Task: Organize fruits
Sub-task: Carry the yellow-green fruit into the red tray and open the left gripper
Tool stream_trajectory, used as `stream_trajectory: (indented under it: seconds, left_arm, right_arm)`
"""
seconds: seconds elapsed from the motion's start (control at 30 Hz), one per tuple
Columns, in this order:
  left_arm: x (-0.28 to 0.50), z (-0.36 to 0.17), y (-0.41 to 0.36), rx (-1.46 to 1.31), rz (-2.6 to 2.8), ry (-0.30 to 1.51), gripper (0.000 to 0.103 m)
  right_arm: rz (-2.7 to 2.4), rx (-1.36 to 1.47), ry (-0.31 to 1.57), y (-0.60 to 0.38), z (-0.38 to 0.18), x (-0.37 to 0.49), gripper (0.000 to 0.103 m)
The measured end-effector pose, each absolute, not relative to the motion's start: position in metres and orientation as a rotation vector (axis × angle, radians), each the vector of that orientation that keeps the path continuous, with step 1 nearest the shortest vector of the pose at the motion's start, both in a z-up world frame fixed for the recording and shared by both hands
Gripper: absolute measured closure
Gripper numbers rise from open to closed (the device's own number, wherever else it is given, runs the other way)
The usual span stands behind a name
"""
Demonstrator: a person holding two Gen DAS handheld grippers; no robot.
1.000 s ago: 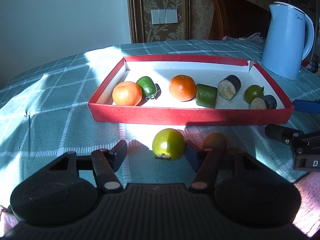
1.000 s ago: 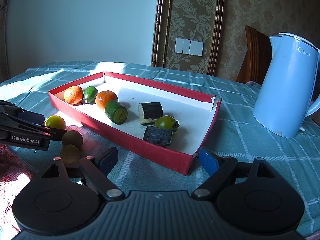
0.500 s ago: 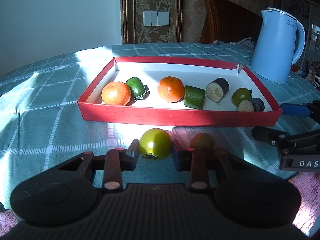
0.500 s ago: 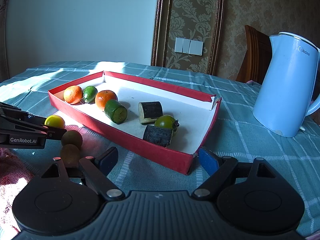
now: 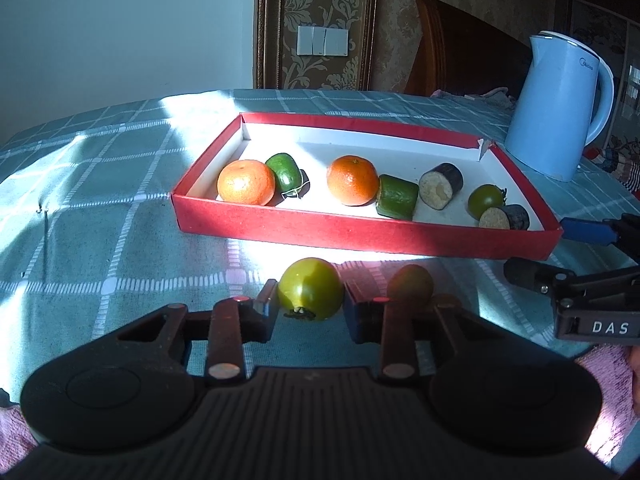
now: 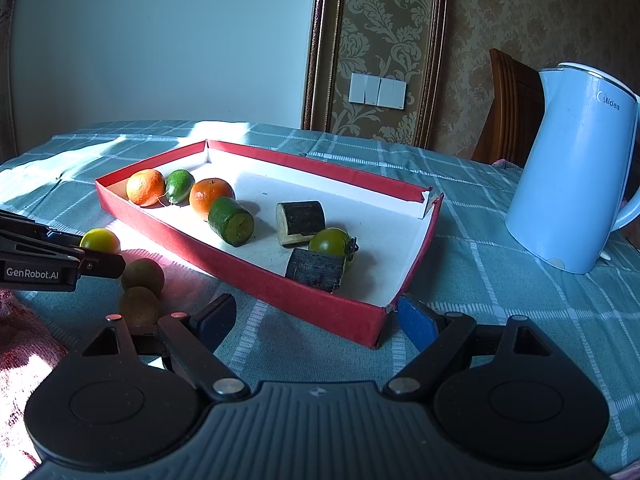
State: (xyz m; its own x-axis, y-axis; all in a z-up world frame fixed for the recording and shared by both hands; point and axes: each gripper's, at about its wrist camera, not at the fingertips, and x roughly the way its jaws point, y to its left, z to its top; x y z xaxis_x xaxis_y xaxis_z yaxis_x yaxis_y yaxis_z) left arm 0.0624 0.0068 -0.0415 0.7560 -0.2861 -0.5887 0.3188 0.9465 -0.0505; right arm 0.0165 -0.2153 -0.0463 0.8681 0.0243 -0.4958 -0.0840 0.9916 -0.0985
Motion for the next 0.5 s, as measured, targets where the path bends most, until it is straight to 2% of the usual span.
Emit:
stream_trajectory:
  seconds: [0.5]
  left_arm:
    - [0.056, -0.01, -0.001, 0.083, -0.35, 0.551, 0.072]
  right_arm:
    - [0.056, -0.118, 0.517, -0.215, -0.047, 0.017, 0.015]
